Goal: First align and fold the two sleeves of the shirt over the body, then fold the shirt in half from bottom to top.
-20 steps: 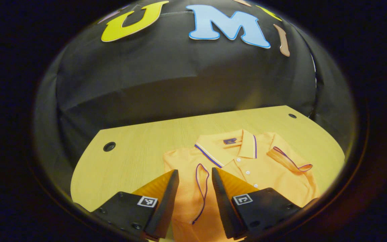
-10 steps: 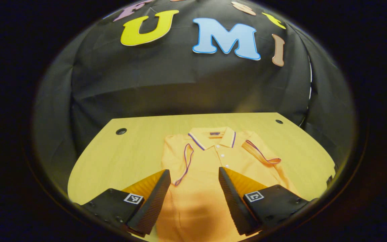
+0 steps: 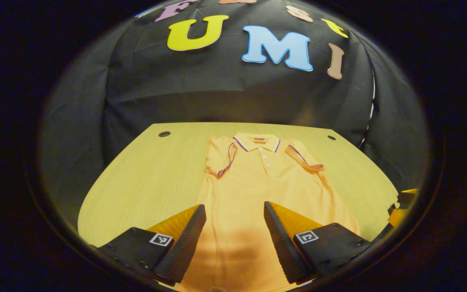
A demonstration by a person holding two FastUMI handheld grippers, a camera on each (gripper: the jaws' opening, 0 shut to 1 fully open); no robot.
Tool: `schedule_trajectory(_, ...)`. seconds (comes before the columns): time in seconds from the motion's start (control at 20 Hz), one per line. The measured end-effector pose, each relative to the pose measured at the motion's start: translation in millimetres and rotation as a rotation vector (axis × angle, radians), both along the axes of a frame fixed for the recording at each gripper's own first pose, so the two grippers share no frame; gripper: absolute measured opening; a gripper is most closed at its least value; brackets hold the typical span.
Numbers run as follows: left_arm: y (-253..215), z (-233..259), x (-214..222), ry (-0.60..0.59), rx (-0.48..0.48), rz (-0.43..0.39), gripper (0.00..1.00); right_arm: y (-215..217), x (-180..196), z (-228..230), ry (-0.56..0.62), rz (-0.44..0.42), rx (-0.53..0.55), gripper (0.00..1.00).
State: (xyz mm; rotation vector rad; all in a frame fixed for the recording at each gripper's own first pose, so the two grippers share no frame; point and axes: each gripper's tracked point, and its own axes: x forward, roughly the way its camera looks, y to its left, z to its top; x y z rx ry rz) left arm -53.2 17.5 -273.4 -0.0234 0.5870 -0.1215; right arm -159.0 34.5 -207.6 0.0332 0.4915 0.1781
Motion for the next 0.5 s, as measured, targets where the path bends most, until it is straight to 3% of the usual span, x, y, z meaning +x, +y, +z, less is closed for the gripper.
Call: schedule_trajectory(0.5,37,-25,-82,0.115,0.002,-0.042,0.95,13,-14,-48,0.131,-0.049,0.020,0.95)
